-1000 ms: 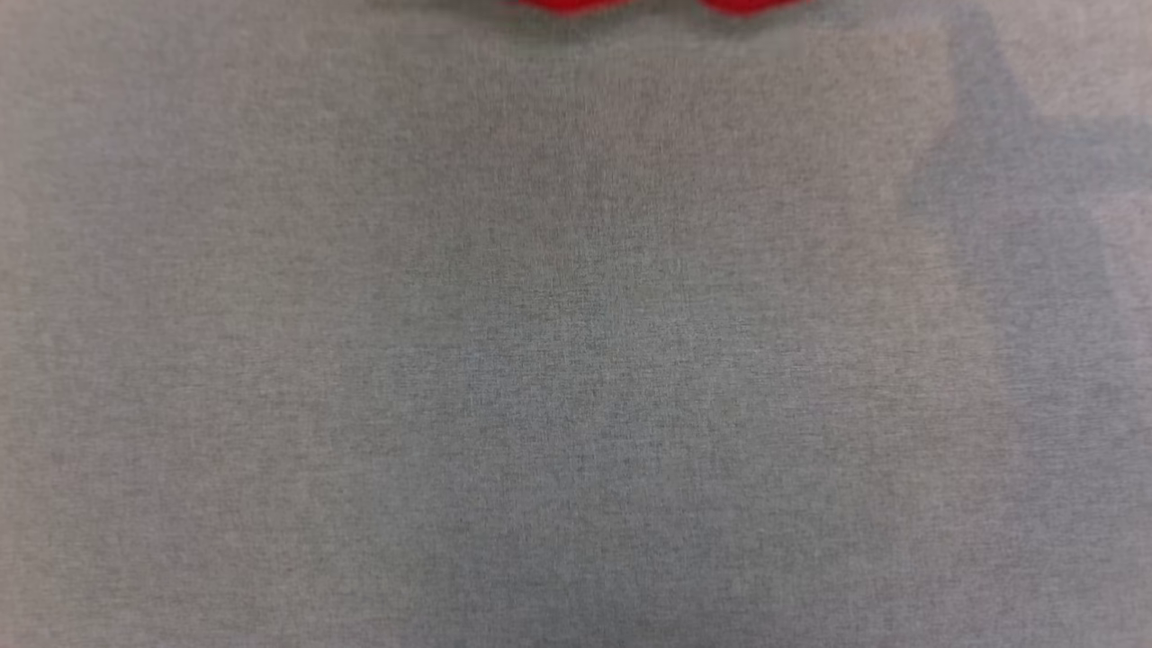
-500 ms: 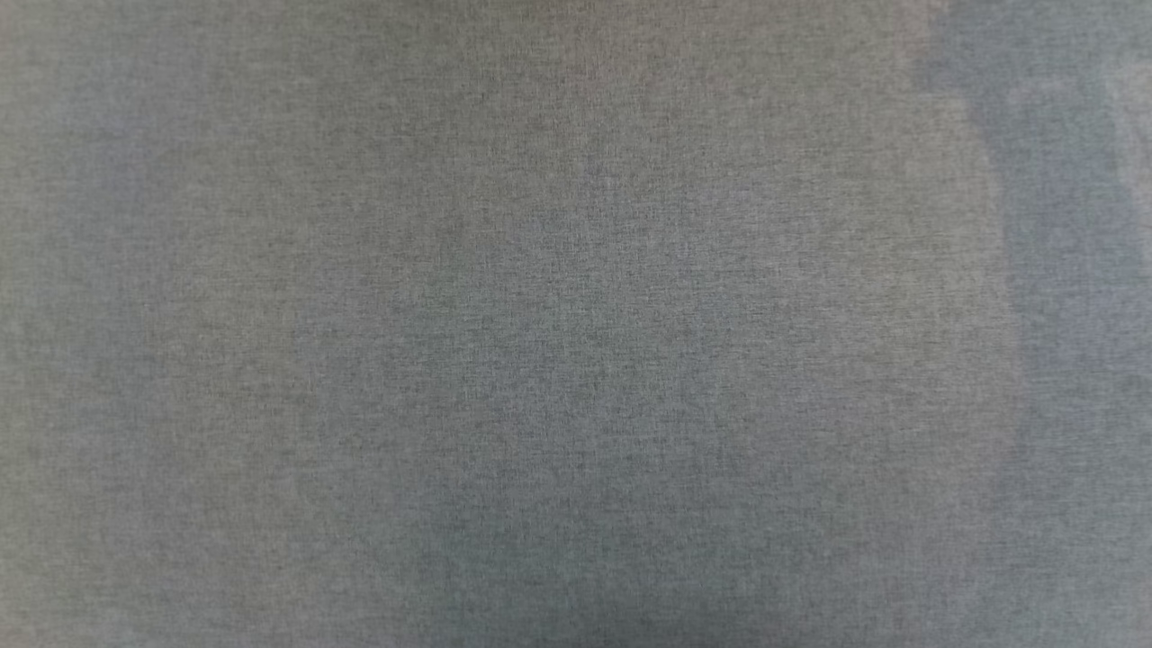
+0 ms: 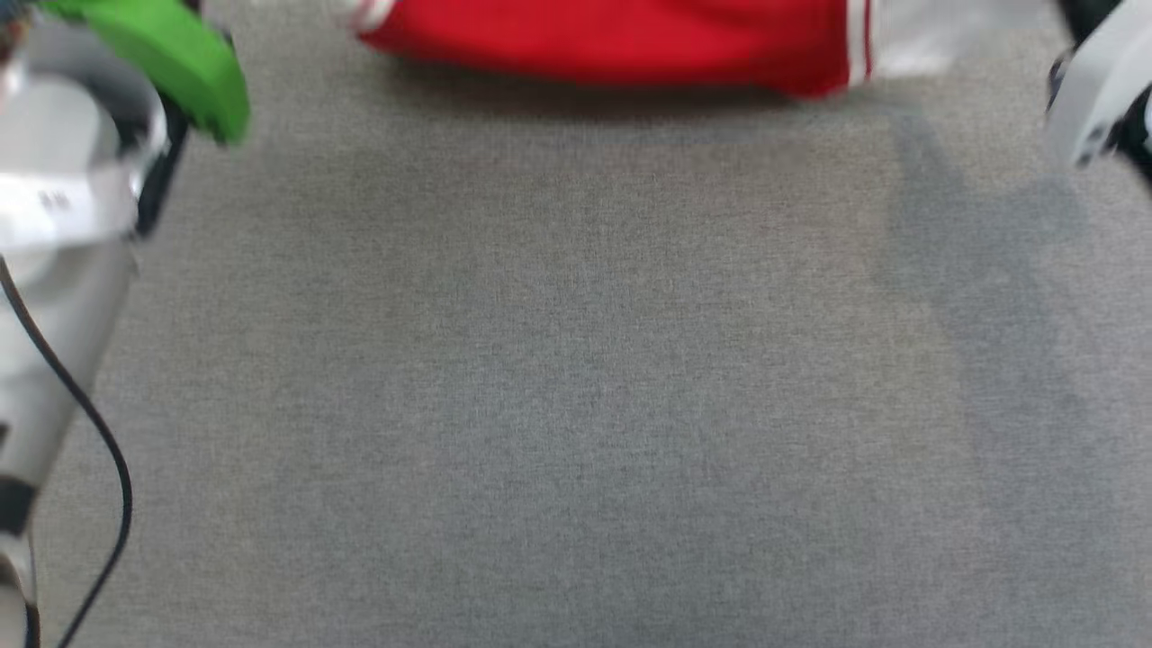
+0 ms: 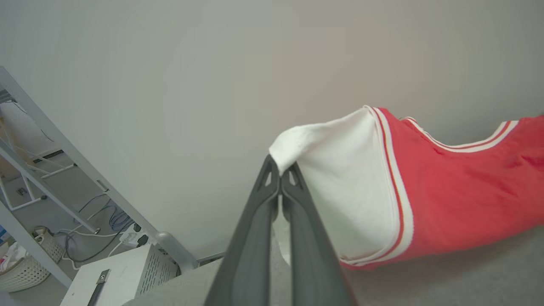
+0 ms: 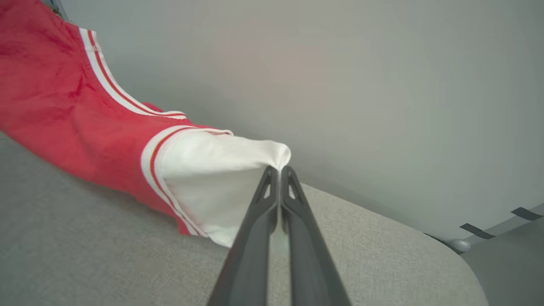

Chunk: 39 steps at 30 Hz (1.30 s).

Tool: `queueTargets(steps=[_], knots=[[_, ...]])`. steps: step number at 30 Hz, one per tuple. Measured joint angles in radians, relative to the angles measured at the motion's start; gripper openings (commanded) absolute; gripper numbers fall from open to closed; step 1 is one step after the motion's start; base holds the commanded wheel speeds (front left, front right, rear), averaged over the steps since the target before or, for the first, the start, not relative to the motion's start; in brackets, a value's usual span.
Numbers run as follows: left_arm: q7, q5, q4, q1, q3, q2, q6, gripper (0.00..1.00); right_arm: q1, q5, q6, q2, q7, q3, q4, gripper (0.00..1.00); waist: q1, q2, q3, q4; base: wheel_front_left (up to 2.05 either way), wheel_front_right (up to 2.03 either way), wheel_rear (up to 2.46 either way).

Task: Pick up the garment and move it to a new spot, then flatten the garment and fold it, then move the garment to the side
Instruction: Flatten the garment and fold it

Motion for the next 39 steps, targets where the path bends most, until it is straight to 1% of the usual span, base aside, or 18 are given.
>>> queueTargets(steps=[4, 6, 9, 12, 14, 17, 20, 22, 24, 28, 30, 34, 39], knots=[[-0.001, -0.021, -0.071, 0.174, 0.015, 0.031, 0.032, 0.0, 0.158, 0.031, 0.0, 0.002, -0.03, 0.021, -0.031, 0.0, 0.0, 0.0, -0.049, -0.003, 0.0, 0.0, 0.0], [-0.001, -0.044, -0.123, 0.276, 0.034, 0.052, 0.057, 0.0, 0.242, 0.044, 0.0, 0.002, -0.043, 0.026, -0.048, 0.0, -0.0001, 0.0, -0.078, -0.006, 0.0, 0.0, 0.0], [-0.001, -0.075, -0.187, 0.423, 0.05, 0.084, 0.081, 0.0, 0.354, 0.058, 0.0, 0.001, -0.052, 0.035, -0.072, 0.0, -0.0001, 0.0, -0.118, -0.011, 0.0, 0.0, 0.0], [-0.001, -0.093, -0.241, 0.557, 0.059, 0.116, 0.119, 0.0, 0.457, 0.06, 0.0, 0.001, -0.056, 0.044, -0.087, 0.0, -0.0001, 0.0, -0.158, -0.018, 0.0, 0.0, 0.0], [-0.001, -0.122, -0.273, 0.637, 0.065, 0.127, 0.138, 0.0, 0.515, 0.068, 0.0, 0.001, -0.06, 0.04, -0.096, 0.0, -0.0001, 0.0, -0.182, -0.023, 0.0, 0.0, 0.0], [-0.001, -0.141, -0.317, 0.761, 0.075, 0.14, 0.181, 0.0, 0.604, 0.075, 0.0, -0.002, -0.064, 0.028, -0.117, 0.0, -0.0002, -0.0001, -0.221, -0.031, 0.0, 0.0, 0.0], [-0.001, -0.161, -0.353, 0.853, 0.087, 0.154, 0.209, 0.0, 0.688, 0.082, 0.0, -0.012, -0.068, 0.01, -0.135, 0.0, -0.0002, 0.0, -0.256, -0.037, 0.0, 0.0, 0.0], [-0.001, -0.184, -0.373, 0.91, 0.09, 0.158, 0.221, 0.0, 0.741, 0.082, 0.0, -0.02, -0.068, -0.007, -0.145, 0.0, -0.0002, 0.0, -0.277, -0.04, 0.0, 0.0, 0.0], [-0.001, -0.186, -0.39, 0.968, 0.086, 0.161, 0.242, 0.0, 0.798, 0.083, 0.0, -0.028, -0.065, -0.035, -0.154, 0.0, -0.0002, 0.0, -0.297, -0.043, 0.0, 0.0, 0.0], [-0.001, -0.201, -0.413, 1.048, 0.085, 0.159, 0.265, 0.0, 0.9, 0.089, 0.0, -0.033, -0.055, -0.089, -0.174, 0.0, -0.0002, 0.0, -0.327, -0.044, 0.0, 0.0, 0.0], [-0.001, -0.213, -0.424, 1.086, 0.095, 0.159, 0.285, 0.0, 0.958, 0.089, 0.0, -0.033, -0.047, -0.116, -0.188, 0.0, -0.0002, 0.0, -0.337, -0.043, 0.0, 0.0, 0.0], [-0.001, -0.223, -0.44, 1.146, 0.093, 0.159, 0.299, 0.0, 1.054, 0.088, 0.0, -0.032, -0.025, -0.171, -0.22, 0.0, -0.0002, 0.0, -0.342, -0.038, 0.0, 0.0, 0.0], [-0.001, -0.223, -0.457, 1.168, 0.096, 0.15, 0.307, 0.0, 1.133, 0.064, 0.0, -0.02, 0.001, -0.239, -0.25, 0.0, -0.0002, 0.0, -0.342, -0.028, 0.0, 0.0, 0.0]])
